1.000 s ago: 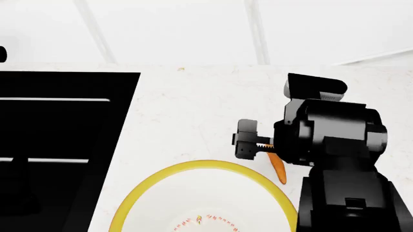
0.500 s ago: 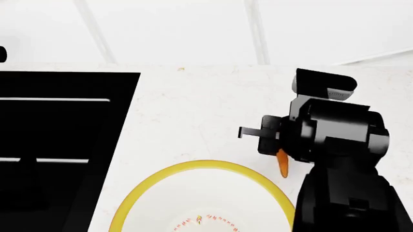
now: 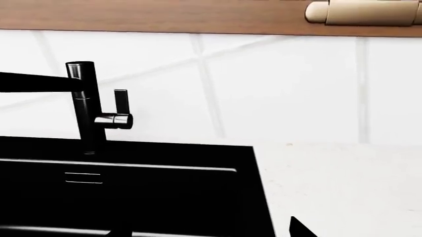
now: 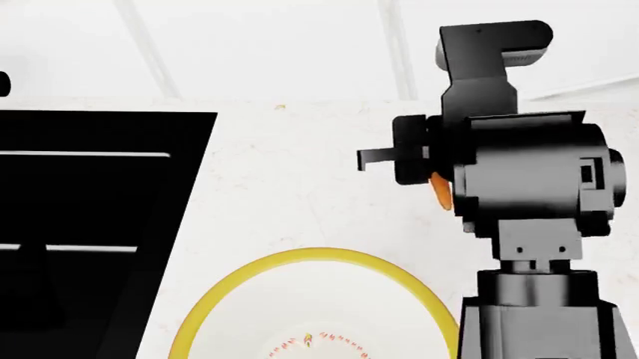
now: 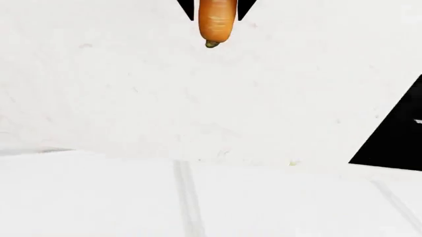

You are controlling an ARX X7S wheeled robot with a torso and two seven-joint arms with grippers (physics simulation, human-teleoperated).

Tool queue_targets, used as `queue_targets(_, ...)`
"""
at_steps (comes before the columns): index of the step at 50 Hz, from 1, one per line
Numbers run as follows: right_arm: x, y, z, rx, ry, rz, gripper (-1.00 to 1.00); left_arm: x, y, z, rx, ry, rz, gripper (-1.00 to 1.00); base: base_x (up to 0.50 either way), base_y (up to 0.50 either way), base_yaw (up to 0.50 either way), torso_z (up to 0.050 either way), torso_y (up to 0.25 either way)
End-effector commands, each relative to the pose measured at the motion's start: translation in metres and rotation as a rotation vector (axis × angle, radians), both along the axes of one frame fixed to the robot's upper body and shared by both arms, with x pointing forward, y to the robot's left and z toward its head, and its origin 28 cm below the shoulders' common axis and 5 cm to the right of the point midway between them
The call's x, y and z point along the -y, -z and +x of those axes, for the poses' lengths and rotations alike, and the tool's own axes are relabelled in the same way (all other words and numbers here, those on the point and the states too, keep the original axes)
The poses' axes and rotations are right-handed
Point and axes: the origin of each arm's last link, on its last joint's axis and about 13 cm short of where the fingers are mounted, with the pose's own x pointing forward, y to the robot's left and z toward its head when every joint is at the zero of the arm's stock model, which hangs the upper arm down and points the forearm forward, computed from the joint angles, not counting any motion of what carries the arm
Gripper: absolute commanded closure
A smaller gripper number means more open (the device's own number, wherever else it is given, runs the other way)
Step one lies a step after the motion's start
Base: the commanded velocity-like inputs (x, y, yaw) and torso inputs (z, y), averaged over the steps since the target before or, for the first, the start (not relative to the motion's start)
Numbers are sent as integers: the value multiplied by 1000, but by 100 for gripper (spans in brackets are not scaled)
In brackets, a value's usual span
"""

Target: There is a mixed pile of frozen fruits and vegetables on the counter. Locate all the frozen vegetables and place the items in a bowl on the counter. Take all the frozen fruits and defrost them in a running sink.

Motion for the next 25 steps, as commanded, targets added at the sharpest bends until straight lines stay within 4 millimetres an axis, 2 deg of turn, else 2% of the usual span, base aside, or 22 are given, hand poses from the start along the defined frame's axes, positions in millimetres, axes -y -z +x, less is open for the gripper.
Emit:
queue_targets(1, -17, -15, -46, 85, -166, 36, 100, -2, -4, -2, 24, 6, -27, -100, 0, 0, 0, 0, 0)
queue_targets(2, -27, -16, -48, 88, -222, 71, 100, -2, -4, -2, 26, 7, -28, -100, 0, 0, 0, 0, 0)
queue_targets(5, -3, -22, -65, 103, -188, 55, 100, -1, -2, -1, 25, 11, -30, -100, 0, 0, 0, 0, 0)
queue_targets(10, 14, -22, -96, 136, -181, 73, 100, 0, -5, -2, 30, 17, -33, -100, 0, 0, 0, 0, 0)
queue_targets(21, 17, 6, -108, 139, -244, 146, 100, 2, -4, -4, 32, 22, -34, -100, 0, 0, 0, 0, 0)
queue_targets(25, 18, 23, -114, 125, -279, 189, 100, 3, -4, -4, 33, 23, -32, -100, 0, 0, 0, 0, 0)
